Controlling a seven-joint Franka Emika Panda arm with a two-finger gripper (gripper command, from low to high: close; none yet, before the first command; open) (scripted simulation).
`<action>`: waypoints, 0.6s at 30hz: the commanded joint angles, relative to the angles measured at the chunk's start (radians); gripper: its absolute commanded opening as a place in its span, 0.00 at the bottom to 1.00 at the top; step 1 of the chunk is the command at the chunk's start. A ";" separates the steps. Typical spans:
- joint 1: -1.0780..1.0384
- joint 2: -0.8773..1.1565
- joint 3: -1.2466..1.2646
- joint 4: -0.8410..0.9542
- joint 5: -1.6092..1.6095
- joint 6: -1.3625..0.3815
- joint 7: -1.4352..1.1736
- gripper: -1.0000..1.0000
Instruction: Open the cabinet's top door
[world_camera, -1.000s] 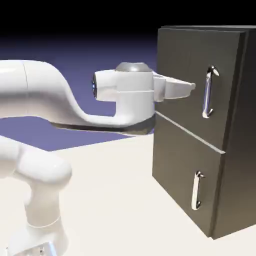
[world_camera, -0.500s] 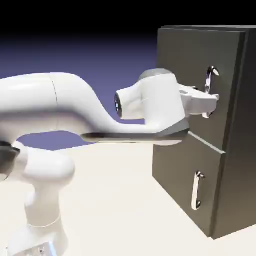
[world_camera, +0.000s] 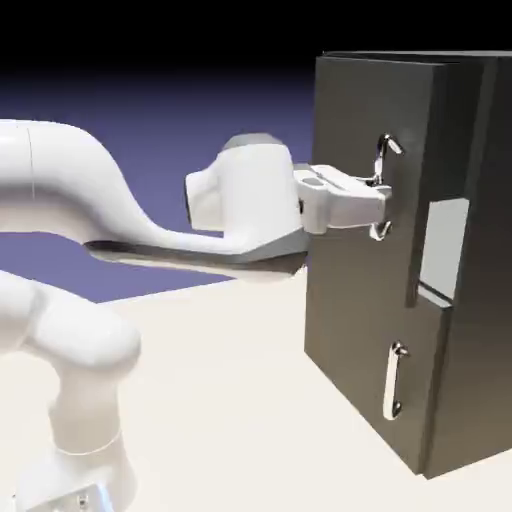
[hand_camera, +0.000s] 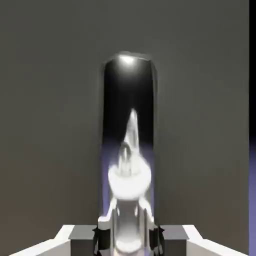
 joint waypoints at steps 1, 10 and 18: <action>-0.036 -0.005 0.031 -0.019 0.020 -0.005 0.000 0.00; -0.362 -0.125 0.321 -0.199 0.307 -0.030 -0.087 0.00; -0.598 -0.290 0.547 -0.333 0.655 -0.004 -0.255 0.00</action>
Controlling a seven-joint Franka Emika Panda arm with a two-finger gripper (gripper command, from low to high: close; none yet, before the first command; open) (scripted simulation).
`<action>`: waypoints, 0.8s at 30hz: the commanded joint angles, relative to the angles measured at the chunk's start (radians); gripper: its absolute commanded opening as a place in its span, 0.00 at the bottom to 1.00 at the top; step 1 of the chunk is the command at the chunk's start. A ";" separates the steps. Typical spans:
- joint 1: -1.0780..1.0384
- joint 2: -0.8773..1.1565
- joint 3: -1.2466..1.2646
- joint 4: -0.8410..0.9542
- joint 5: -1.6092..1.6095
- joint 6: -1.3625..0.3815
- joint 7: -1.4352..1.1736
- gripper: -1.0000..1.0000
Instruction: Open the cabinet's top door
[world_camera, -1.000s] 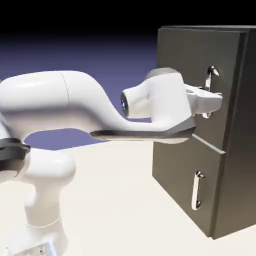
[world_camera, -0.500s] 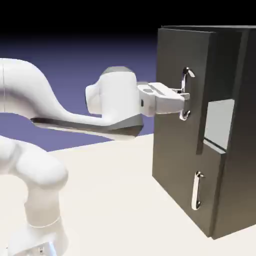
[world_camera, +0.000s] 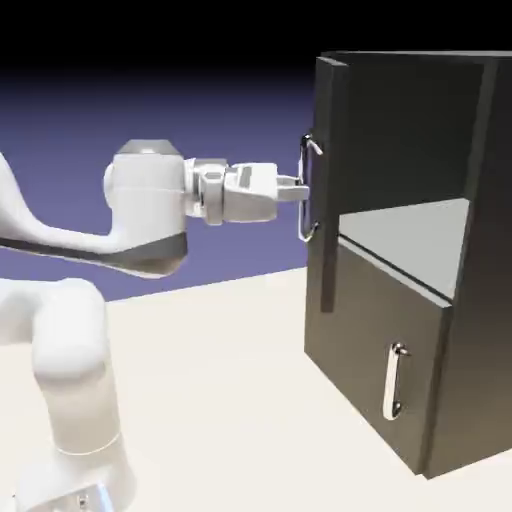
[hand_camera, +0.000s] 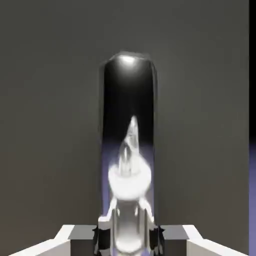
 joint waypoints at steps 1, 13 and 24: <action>-0.019 -0.020 0.020 -0.014 0.044 0.002 -0.026 0.00; 0.003 -0.275 0.207 -0.161 0.566 -0.179 -0.386 0.00; 0.209 -0.423 0.573 -0.162 0.997 -0.617 -0.517 0.00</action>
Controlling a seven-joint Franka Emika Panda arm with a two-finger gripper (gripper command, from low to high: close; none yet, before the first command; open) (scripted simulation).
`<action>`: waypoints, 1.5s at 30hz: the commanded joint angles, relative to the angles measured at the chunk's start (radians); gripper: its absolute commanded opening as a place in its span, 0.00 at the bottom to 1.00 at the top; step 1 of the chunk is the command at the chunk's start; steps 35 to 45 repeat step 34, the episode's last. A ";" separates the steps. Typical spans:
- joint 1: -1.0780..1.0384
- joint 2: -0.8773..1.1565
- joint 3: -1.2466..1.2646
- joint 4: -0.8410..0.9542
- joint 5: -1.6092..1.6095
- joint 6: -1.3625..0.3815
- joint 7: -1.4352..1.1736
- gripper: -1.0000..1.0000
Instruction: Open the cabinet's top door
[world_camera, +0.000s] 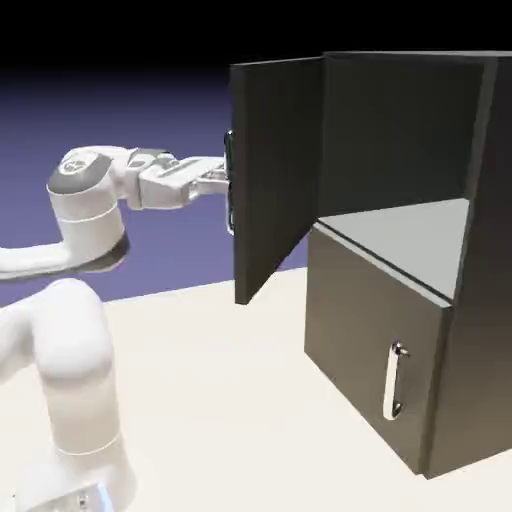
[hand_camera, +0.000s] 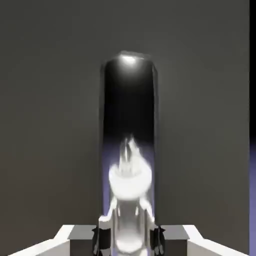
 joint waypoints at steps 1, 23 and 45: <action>0.011 0.001 0.036 0.010 0.032 -0.039 -0.001 0.00; -0.333 0.184 0.673 0.663 0.523 -0.849 -0.004 0.00; -0.631 0.202 0.786 1.031 0.580 -1.135 -0.055 0.00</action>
